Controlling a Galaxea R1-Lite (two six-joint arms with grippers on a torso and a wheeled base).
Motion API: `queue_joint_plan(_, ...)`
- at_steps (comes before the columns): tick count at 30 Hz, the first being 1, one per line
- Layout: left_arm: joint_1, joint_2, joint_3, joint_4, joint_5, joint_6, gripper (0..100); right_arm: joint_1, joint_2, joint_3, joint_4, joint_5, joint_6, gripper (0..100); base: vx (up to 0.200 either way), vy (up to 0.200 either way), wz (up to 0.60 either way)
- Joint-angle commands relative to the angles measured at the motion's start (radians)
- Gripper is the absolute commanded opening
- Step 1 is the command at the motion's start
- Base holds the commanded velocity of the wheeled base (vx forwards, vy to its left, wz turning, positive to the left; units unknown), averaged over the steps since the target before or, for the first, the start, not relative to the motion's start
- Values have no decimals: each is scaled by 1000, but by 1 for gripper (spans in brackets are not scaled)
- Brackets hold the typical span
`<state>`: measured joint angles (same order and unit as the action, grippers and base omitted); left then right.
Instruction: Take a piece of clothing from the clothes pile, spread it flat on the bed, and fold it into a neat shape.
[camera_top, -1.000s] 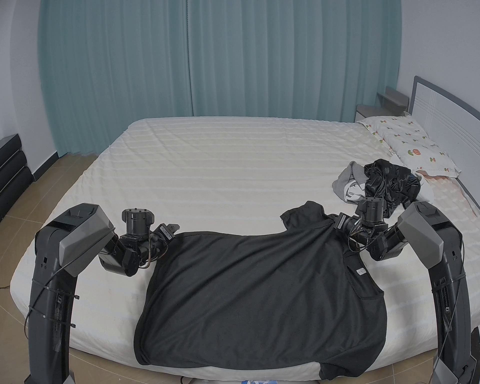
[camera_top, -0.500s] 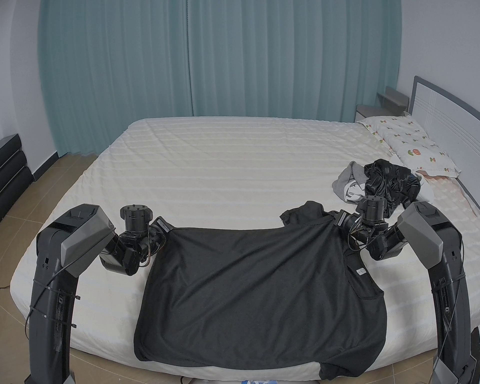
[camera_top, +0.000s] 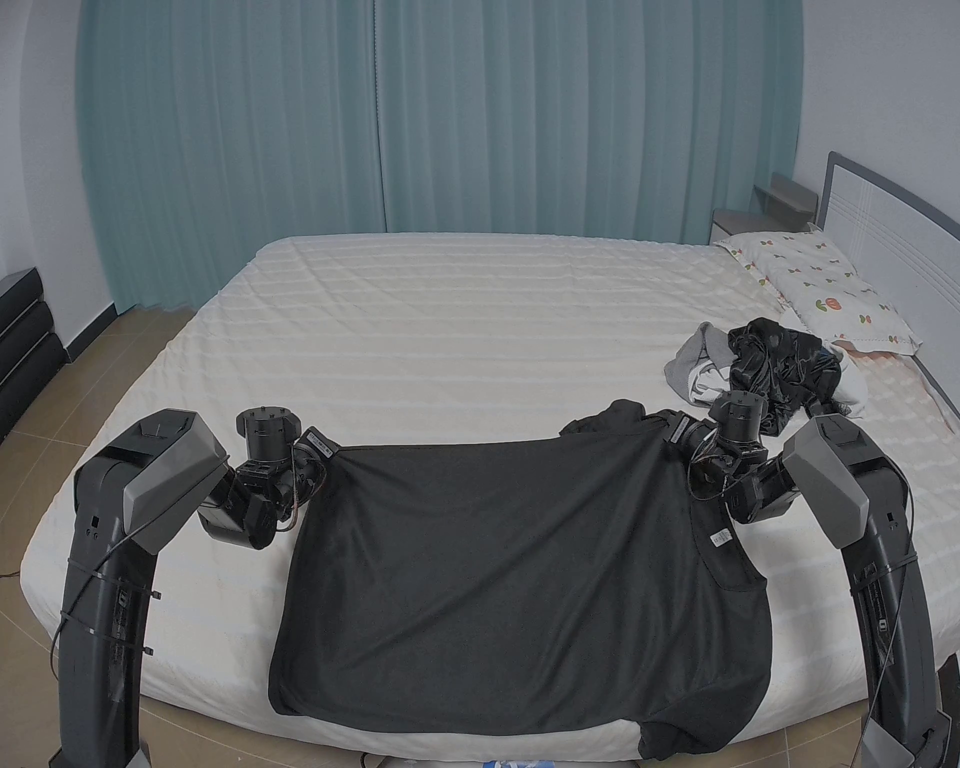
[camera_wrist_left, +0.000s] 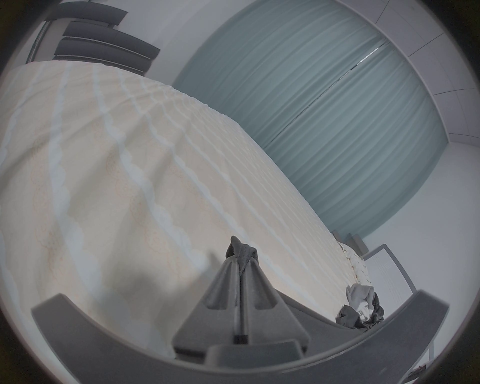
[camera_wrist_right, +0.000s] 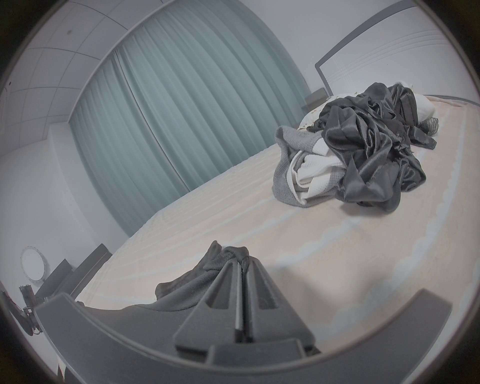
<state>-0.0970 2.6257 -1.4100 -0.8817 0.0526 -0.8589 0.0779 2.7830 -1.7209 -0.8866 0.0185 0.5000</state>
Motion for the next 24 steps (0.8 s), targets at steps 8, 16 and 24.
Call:
queue_joint_plan(8,2,20,-3,3,7,0,0,5,84,-80,1,-35,-1,0,0,0,0)
queue_joint_plan(16,2,33,-23,9,6,0,0,10,96,-80,3,-28,-1,100,0,0,0)
queue_joint_plan(24,0,39,-23,7,6,1,0,16,49,-42,3,-3,52,100,0,0,0)
